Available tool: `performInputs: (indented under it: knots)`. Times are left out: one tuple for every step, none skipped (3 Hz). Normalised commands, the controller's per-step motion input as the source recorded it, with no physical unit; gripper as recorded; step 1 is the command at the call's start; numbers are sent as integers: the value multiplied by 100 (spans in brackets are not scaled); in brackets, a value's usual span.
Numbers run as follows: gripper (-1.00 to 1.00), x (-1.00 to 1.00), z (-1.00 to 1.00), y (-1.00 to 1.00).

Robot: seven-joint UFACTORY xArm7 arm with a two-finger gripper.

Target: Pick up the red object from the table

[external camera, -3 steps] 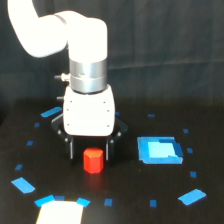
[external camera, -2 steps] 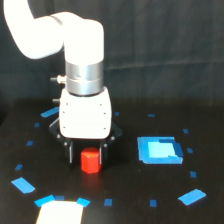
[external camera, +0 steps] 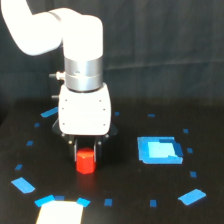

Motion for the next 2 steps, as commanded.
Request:
performInputs:
  knots:
    - [-83,37,100,-3]
    - [-33,91,100,-36]
